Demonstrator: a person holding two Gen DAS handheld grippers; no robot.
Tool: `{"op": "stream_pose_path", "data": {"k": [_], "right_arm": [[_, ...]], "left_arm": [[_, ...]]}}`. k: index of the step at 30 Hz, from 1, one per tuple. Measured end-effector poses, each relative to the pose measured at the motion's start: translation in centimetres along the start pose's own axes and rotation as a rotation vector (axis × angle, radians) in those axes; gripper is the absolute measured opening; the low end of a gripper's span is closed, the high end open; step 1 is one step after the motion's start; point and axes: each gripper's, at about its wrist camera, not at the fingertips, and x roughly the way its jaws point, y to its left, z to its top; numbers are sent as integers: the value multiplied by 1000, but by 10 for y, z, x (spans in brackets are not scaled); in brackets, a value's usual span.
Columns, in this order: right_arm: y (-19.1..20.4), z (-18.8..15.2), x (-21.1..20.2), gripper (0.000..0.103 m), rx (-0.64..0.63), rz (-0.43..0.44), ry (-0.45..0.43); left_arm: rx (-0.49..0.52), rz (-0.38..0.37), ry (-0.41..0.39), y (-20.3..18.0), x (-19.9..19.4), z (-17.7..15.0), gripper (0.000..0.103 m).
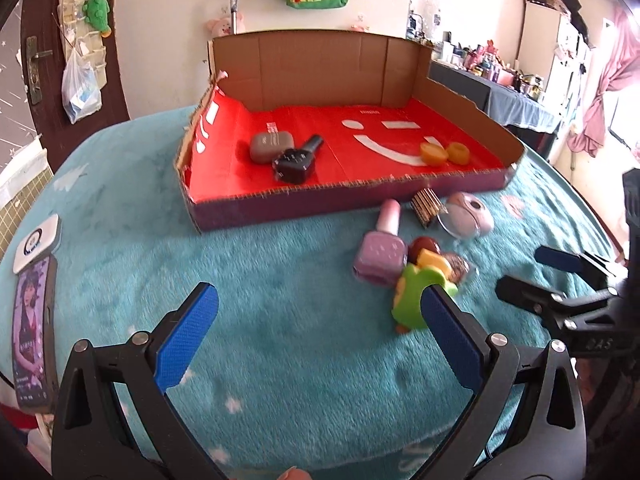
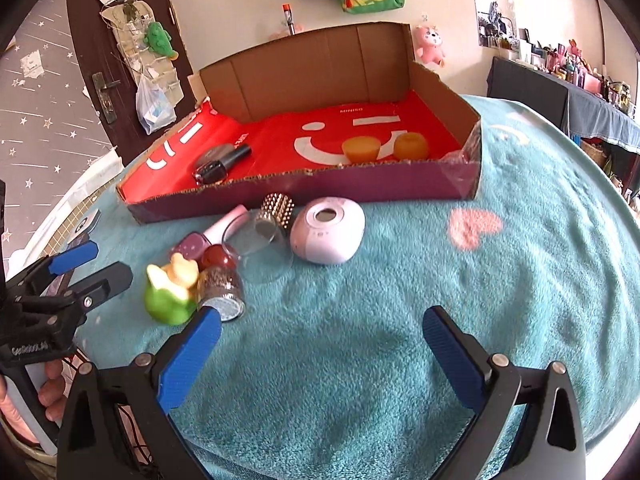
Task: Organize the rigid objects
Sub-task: 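Move both open tools down toward the green toy and pink compact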
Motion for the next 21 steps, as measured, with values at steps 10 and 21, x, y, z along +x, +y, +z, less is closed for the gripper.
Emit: {"op": "stream_pose_path", "data": {"k": [10, 21], "right_arm": [[0, -4, 3, 101, -5, -22, 14], [-1, -4, 6, 98, -18, -53, 15]], "left_arm": [[7, -76, 55, -7, -4, -21, 103], [1, -103, 82, -16, 14, -20, 103]]}}
